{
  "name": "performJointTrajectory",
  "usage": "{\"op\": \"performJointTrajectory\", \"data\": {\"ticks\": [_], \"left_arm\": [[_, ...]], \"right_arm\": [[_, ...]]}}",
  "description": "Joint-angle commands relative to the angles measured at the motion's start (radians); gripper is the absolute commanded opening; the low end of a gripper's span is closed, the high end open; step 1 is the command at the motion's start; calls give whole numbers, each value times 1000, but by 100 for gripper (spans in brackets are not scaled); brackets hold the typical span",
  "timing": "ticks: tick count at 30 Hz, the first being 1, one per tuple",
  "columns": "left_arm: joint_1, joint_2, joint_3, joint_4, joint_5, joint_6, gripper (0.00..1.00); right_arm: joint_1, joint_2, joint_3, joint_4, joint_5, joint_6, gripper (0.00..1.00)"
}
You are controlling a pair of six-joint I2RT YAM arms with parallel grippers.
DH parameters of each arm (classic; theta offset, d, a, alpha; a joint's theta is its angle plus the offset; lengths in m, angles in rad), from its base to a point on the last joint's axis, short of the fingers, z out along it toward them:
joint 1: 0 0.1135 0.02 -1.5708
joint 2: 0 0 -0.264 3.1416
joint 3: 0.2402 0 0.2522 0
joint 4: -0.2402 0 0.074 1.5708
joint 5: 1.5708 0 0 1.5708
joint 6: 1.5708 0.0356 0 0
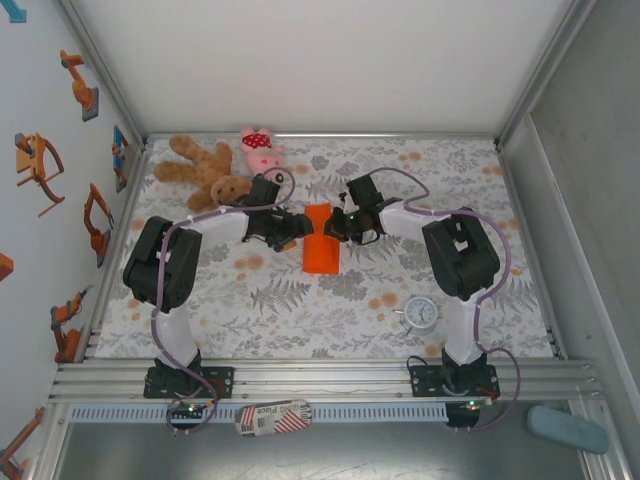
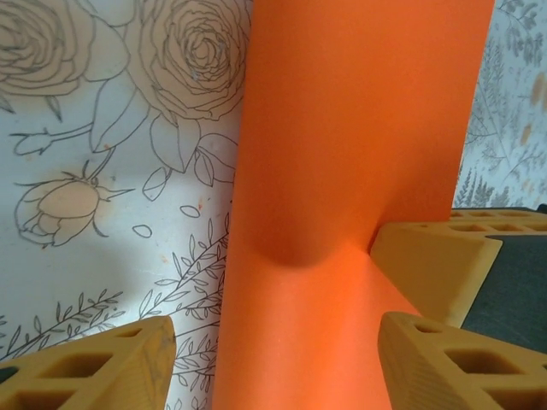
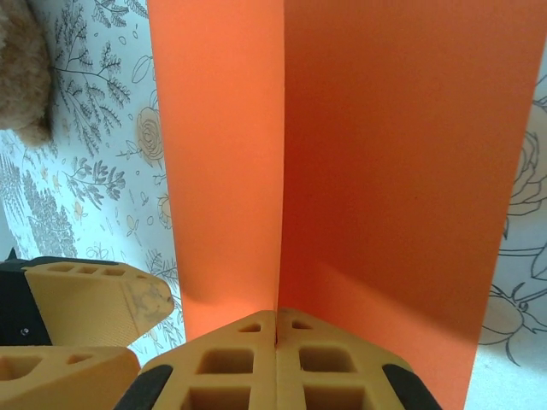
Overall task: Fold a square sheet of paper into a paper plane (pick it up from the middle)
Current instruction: First fold in half a square sheet of paper at the center of the table.
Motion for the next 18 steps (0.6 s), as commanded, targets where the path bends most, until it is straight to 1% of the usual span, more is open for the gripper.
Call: {"op": "performJointTrajectory", "data": {"ticks": [1, 8, 13, 17, 18], "left_arm": [[-12, 35, 50, -81, -29, 51, 61], [-27, 91, 114, -140, -57, 81, 53], [-33, 124, 135, -159, -59, 88, 50], [-47, 169, 161, -252, -128, 99, 48], [-54, 182, 162, -273, -152, 105, 47]], "right_arm": [[-7, 13, -16, -20, 18, -18, 0], [-9, 15, -21, -16, 14, -13, 0], [-10, 12, -28, -11, 14, -6, 0], [-9, 7, -42, -6, 26, 12, 0], [-8, -8, -50, -6, 38, 14, 3]]}}
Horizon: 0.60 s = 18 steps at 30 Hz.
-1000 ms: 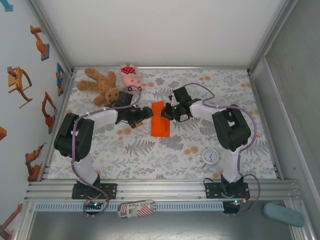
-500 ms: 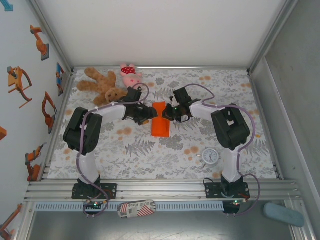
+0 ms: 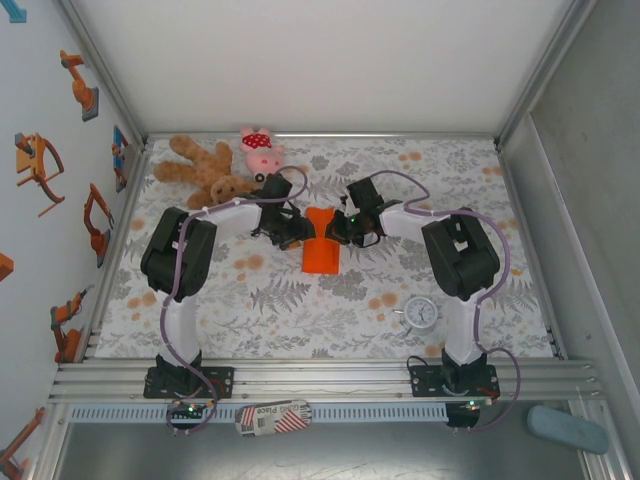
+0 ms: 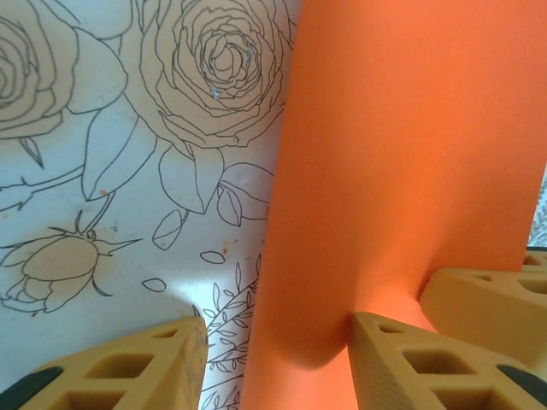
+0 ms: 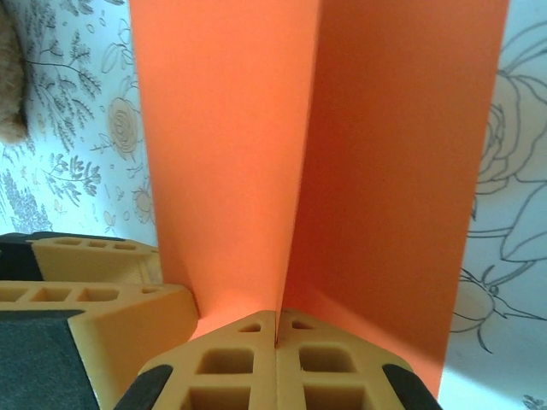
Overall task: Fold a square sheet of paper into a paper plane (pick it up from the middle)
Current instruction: First fold in half a square sheet of paper at the center of the table.
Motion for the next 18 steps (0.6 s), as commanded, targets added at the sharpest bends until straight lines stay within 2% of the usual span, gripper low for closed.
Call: {"op": "performJointTrajectory", "data": {"ticks": [1, 5, 15, 16, 17, 18], "left_arm": [[-26, 68, 12, -127, -91, 43, 47], [-44, 114, -4, -142, -134, 51, 45], [-70, 195, 4, -158, -202, -17, 44], [-71, 203, 2, -154, -203, -30, 44], [-73, 214, 6, -153, -201, -43, 44], [-75, 224, 10, -157, -201, -56, 45]], "right_arm": [[-10, -23, -29, -10, 41, 12, 7], [-27, -123, -87, -10, 116, 29, 20], [-48, -308, -264, 27, 266, 57, 40], [-48, -316, -277, 31, 275, 57, 43], [-50, -321, -287, 34, 283, 61, 54], [-49, -322, -292, 33, 289, 60, 55]]}}
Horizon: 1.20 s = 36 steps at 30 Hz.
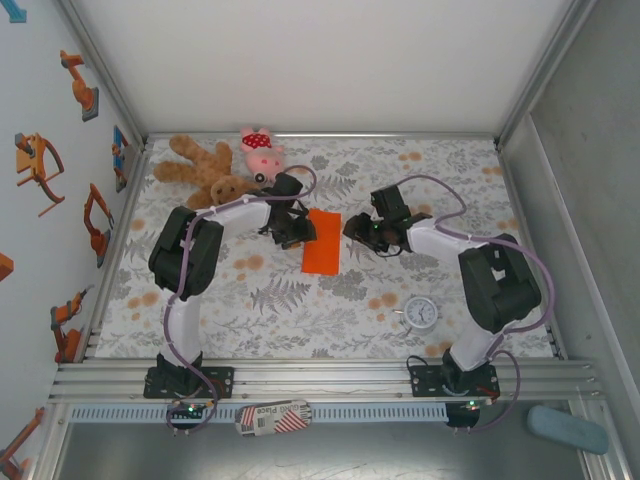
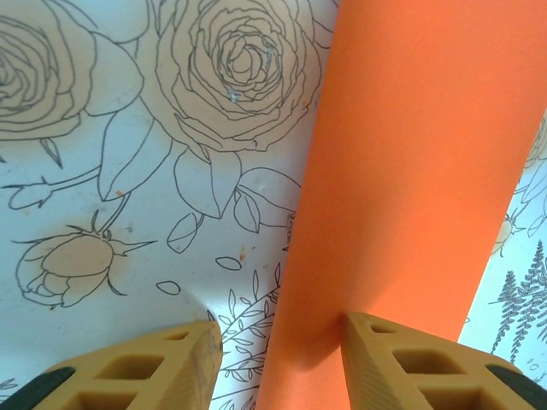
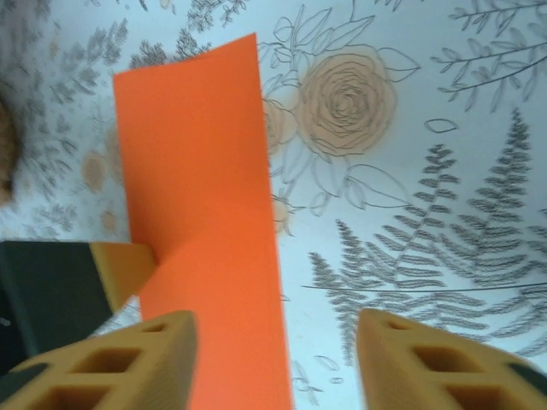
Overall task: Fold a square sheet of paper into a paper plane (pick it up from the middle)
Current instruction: First fold in half a square sheet of paper at the center of the table.
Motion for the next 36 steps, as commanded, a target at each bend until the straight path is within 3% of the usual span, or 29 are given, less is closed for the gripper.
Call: {"op": "performJointTrajectory", "data": {"ticks": [1, 12, 36], "left_arm": [[-29, 181, -66, -59, -63, -59, 44], [-35, 250, -60, -79, -56, -46, 46], [-47, 355, 18, -111, -55, 13, 47]], "right_arm": [[-5, -12, -30, 6, 67, 6, 55], [-6, 35, -31, 97, 23, 24, 48], [-20, 4, -61, 110, 58, 31, 46]]}}
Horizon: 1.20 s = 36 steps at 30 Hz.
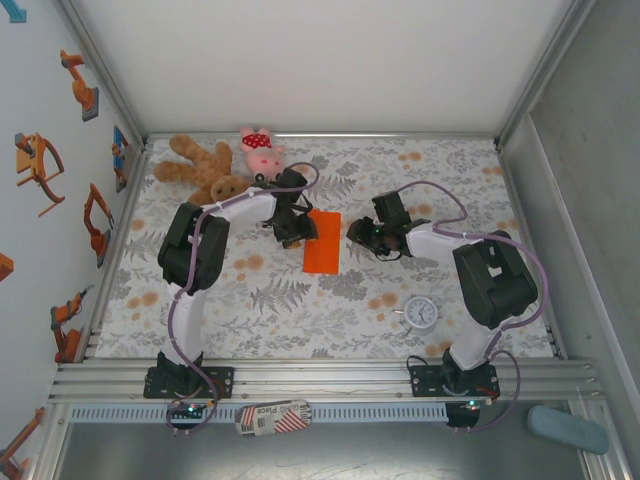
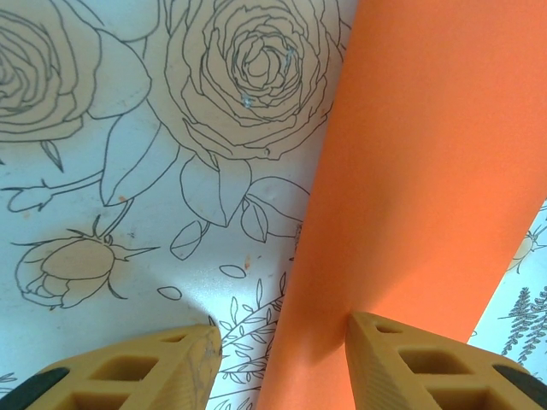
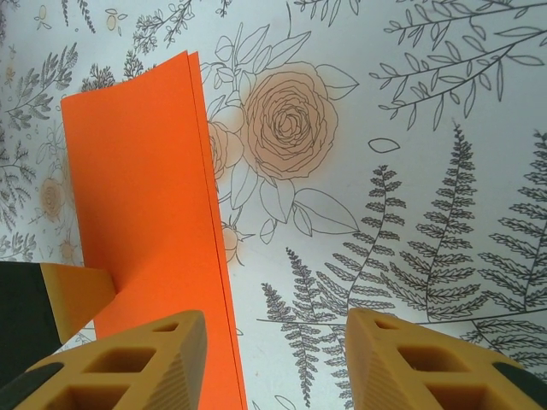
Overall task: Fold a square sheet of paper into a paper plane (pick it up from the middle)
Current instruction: First fold in half a square sheet of paper at the center of the table.
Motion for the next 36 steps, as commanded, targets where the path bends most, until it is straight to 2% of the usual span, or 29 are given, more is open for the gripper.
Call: {"op": "performJointTrajectory", "data": {"ticks": [1, 19, 30, 36], "left_arm": [[-45, 276, -106, 34, -50, 29, 47], [-53, 298, -105, 24, -63, 53, 49], [-56, 299, -104, 25, -65, 46, 50], [-55, 300, -102, 23, -65, 39, 50]], "right_arm": [[-10, -33, -16, 14, 25, 10, 46], [-12, -4, -21, 48, -26, 21, 45], [-9, 100, -5, 196, -235, 36, 36], [2, 137, 13, 232, -285, 46, 29]]}}
